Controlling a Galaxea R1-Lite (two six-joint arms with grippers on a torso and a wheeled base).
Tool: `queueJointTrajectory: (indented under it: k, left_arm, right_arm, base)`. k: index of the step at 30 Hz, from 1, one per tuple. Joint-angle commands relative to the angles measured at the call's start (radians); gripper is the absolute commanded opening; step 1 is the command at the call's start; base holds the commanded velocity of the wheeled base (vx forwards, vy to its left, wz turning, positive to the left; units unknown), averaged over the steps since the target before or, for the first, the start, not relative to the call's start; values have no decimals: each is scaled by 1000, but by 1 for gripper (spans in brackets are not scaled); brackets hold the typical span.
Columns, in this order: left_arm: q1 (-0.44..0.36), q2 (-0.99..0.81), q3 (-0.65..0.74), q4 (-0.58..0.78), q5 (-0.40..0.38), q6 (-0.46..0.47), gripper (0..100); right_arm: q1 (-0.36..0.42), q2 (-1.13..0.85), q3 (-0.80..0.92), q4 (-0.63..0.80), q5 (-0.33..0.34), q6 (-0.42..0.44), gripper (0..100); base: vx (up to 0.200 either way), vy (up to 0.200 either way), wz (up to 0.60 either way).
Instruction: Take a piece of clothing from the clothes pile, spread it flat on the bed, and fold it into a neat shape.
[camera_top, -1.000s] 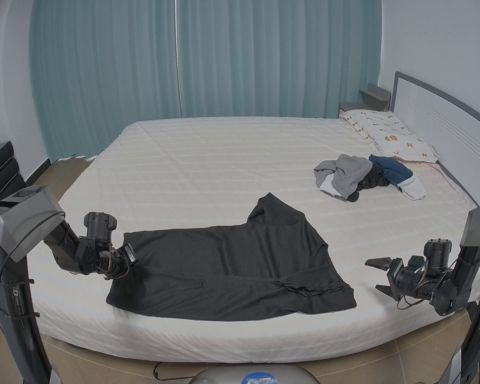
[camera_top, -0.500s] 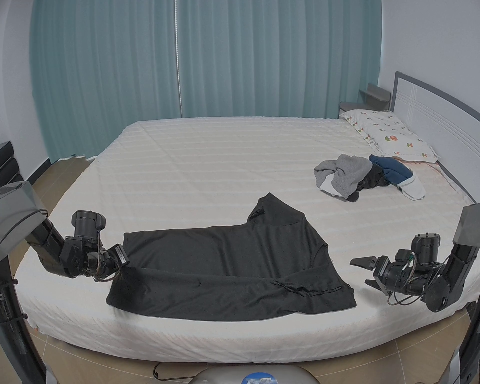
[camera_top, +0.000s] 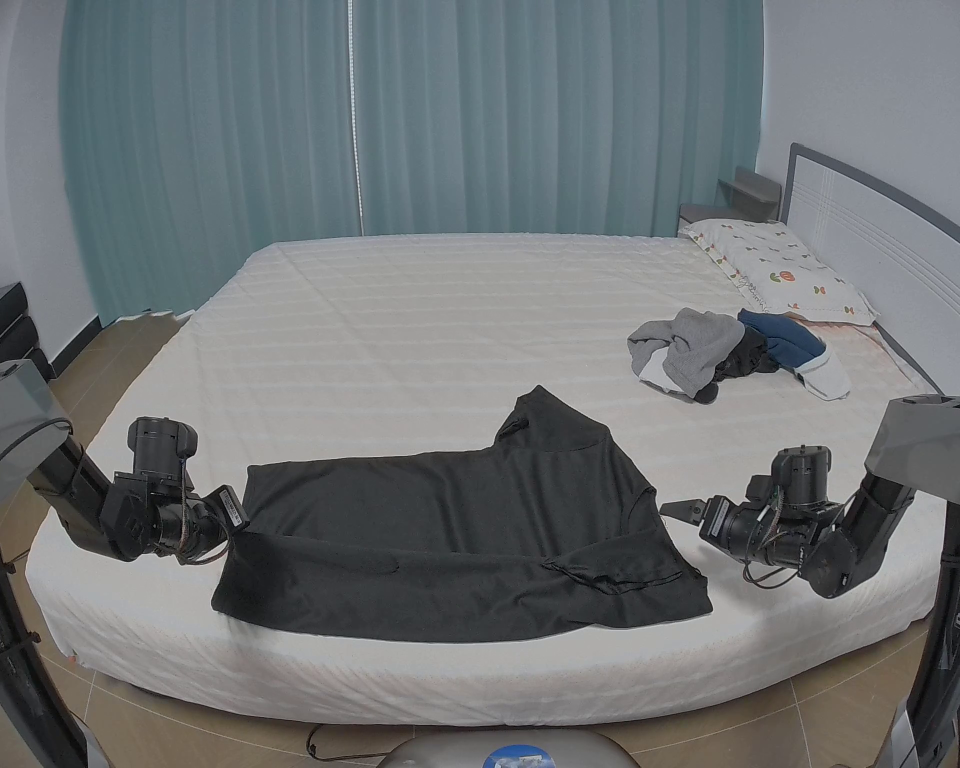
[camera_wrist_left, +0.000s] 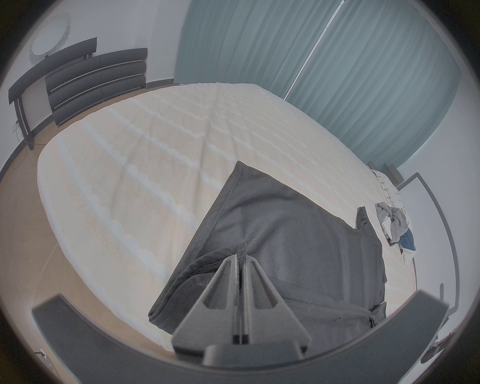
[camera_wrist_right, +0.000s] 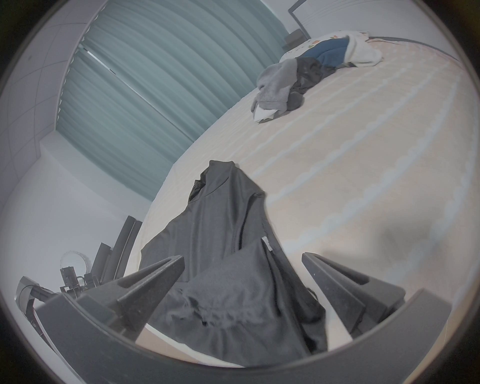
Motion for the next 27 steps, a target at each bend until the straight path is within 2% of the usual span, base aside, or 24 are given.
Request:
queueJointTrajectory:
  k: [1, 6, 27]
  left_arm:
    - [-2, -3, 7, -2, -2, -1, 0]
    - [-3, -2, 7, -2, -2, -1, 0]
    - [-10, -3, 7, -2, 4, 2, 0]
  right_arm:
    - [17, 106, -143, 79, 27, -41, 100]
    - [23, 149, -175, 99, 35, -74, 100]
    - [60, 137, -243, 90, 32, -76, 100]
  base:
    - [0, 0, 0]
    - [0, 0, 0]
    - [0, 0, 0]
